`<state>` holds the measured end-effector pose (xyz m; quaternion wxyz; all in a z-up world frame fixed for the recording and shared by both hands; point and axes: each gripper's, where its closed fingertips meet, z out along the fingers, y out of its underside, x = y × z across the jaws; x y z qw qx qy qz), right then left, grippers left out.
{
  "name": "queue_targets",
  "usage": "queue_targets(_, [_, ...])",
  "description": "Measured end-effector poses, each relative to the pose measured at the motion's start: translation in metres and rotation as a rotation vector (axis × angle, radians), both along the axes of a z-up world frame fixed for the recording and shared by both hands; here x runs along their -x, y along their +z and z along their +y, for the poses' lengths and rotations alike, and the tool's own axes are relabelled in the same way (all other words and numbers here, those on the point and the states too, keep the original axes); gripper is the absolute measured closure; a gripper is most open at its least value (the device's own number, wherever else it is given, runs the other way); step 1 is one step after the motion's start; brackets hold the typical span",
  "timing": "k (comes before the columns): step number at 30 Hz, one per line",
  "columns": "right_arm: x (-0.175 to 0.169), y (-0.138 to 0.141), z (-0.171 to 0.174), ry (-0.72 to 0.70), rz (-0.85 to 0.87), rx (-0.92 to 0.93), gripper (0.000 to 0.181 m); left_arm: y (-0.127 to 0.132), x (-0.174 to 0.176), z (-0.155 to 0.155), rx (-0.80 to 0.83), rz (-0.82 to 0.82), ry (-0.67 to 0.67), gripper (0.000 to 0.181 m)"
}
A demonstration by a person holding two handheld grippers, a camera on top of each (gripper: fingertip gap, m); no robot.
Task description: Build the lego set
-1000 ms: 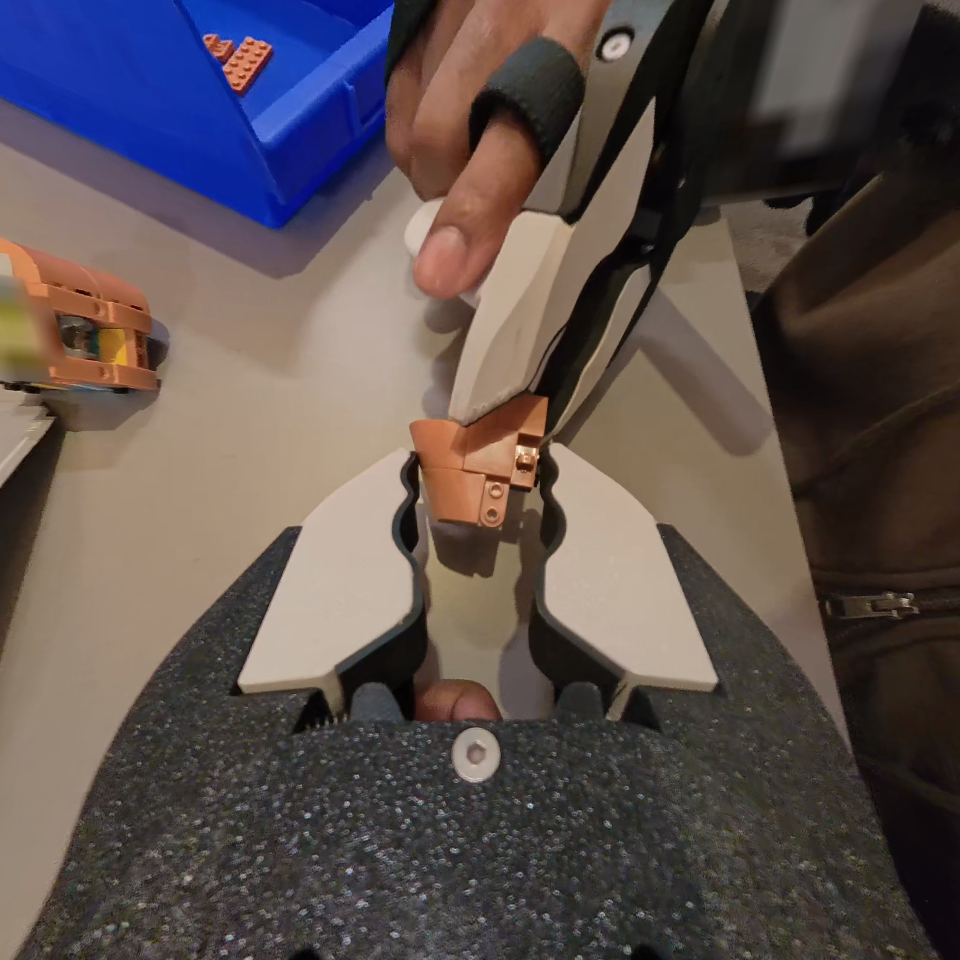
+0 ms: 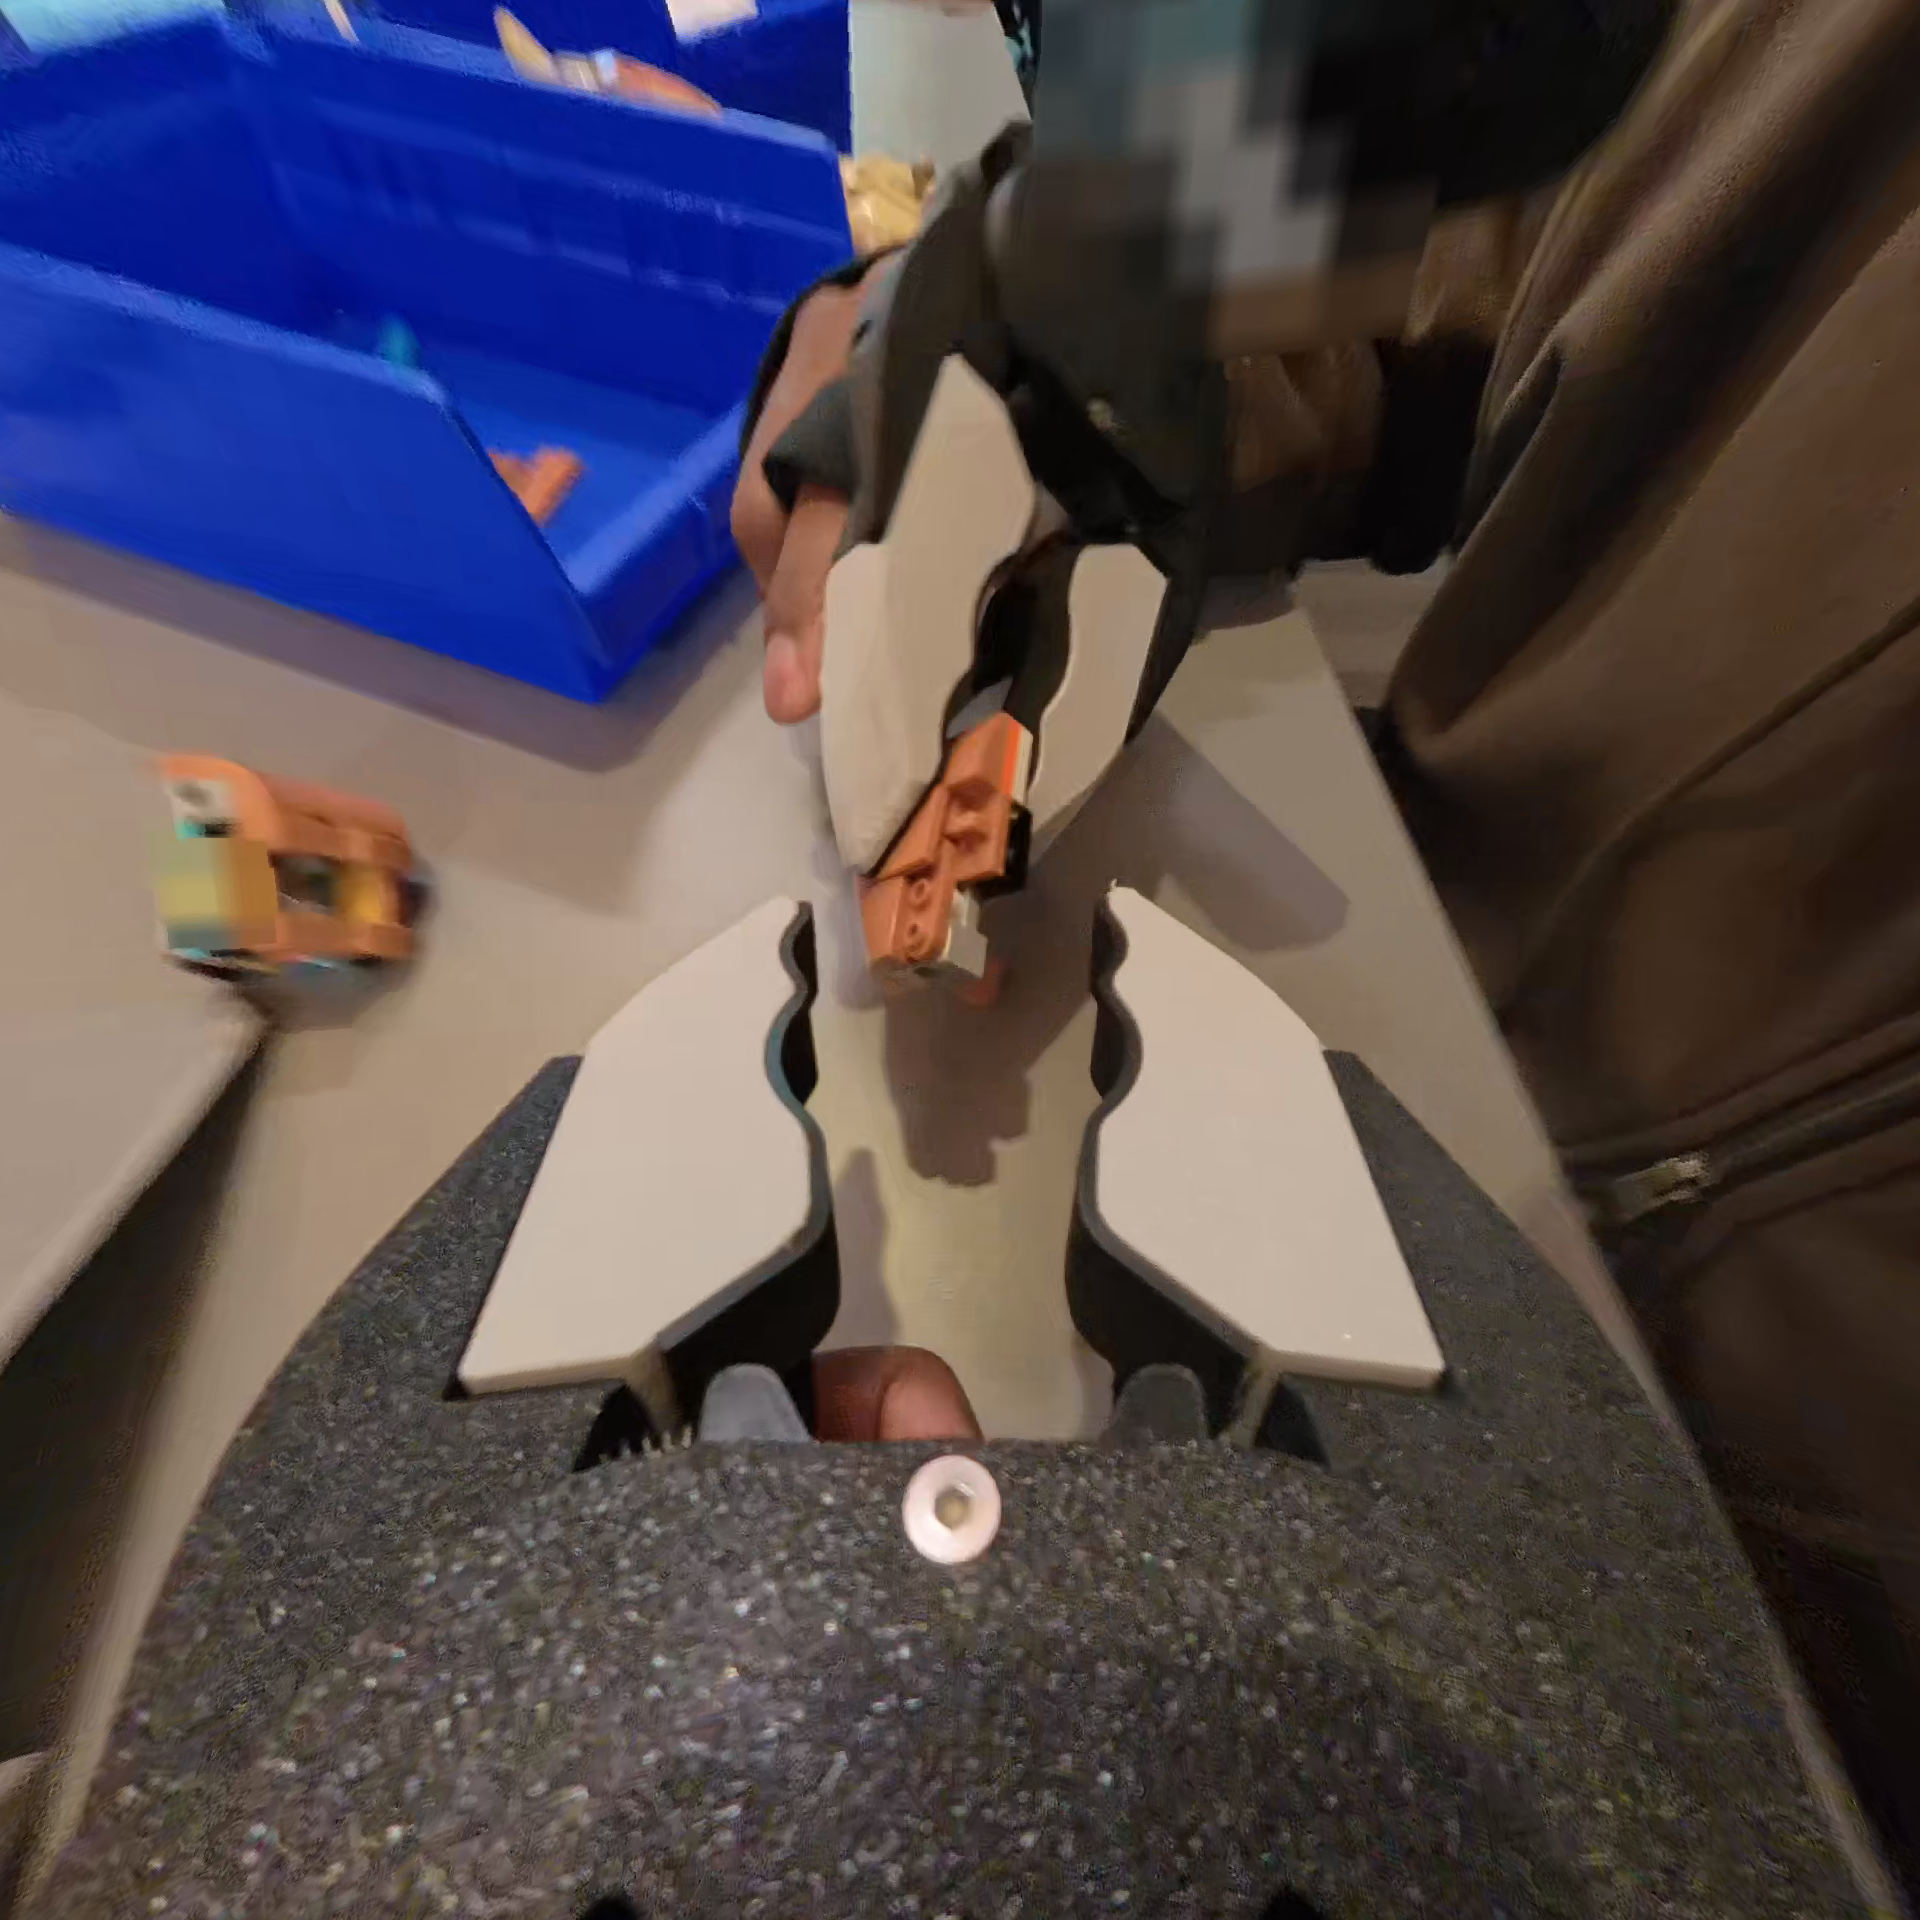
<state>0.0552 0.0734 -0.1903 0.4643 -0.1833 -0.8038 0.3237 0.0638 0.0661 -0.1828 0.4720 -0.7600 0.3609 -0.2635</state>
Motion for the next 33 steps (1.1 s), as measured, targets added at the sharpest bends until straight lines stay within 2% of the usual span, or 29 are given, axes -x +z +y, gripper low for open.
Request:
queue_targets(4, [0.004, 0.006, 0.008, -0.037, -0.056, 0.196, 0.163, 0.01, 0.006, 0.007, -0.343, 0.198, 0.037, 0.133])
queue_targets(8, [0.004, 0.005, 0.007, -0.034, -0.083, 0.248, 0.163, 0.015, 0.0, 0.011, -0.465, 0.243, 0.055, 0.142])
queue_targets(14, [0.004, 0.003, 0.003, -0.031, -0.092, 0.241, 0.163, 0.008, -0.001, 0.012, -0.441, 0.266, 0.051, 0.162])
queue_targets(33, [0.004, -0.004, 0.001, -0.027, -0.112, 0.173, 0.164, 0.0, -0.005, 0.014, -0.371, 0.284, 0.068, 0.165])
